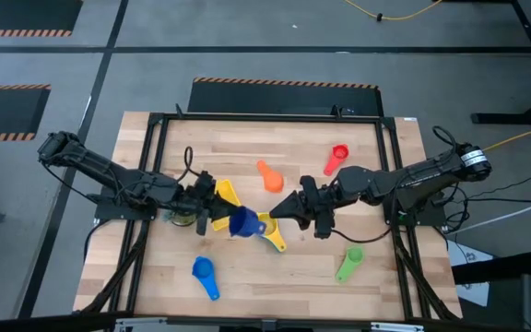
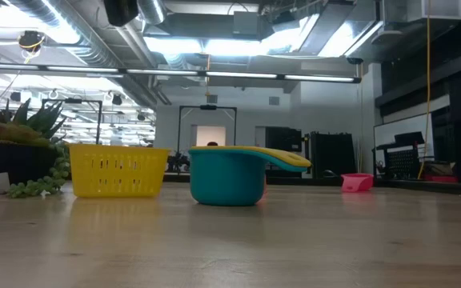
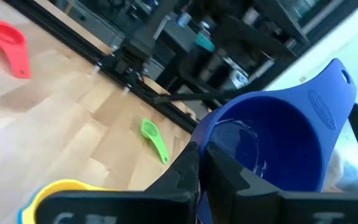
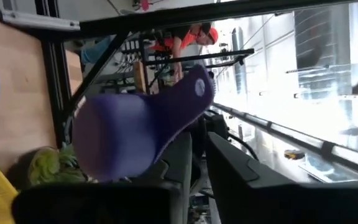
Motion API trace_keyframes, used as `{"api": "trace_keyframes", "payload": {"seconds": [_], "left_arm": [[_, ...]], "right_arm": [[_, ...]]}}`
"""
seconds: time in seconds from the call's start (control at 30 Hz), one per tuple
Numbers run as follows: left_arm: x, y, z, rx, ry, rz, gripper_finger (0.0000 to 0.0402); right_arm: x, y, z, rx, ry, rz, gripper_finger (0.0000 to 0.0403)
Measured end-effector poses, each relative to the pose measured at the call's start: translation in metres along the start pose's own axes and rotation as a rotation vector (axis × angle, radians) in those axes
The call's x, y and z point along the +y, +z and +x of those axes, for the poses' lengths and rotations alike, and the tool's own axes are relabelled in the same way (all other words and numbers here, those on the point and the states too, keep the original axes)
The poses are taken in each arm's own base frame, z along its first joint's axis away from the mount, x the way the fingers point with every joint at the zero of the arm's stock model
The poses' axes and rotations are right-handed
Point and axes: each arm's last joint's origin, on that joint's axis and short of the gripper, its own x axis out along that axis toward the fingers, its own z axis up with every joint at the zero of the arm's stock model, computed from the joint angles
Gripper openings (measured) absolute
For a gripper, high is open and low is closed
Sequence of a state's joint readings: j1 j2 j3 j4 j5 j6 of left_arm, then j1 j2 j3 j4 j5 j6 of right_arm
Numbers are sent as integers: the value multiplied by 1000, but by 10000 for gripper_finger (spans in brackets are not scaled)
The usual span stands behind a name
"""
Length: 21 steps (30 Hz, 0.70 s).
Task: Nest measuring cups in basket
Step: Stack the dark blue measuring cup on top of the yellow measuring cup
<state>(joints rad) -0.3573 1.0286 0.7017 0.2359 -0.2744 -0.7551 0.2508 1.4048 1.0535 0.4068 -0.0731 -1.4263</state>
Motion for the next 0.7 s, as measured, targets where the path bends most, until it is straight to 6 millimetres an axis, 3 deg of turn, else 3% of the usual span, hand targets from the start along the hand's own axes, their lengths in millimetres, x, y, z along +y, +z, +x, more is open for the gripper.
{"api": "trace_keyframes", "payload": {"seconds": [0.37,0.53,0.7], "left_arm": [[2,-2,0,24,16,27,5],[3,-5,3,38,21,130,6],[7,-10,13,52,41,231,6]], "right_arm": [[-1,-2,0,117,-30,161,94],[-4,-2,-8,418,-86,241,96],[-12,-5,-32,623,-75,333,96]]}}
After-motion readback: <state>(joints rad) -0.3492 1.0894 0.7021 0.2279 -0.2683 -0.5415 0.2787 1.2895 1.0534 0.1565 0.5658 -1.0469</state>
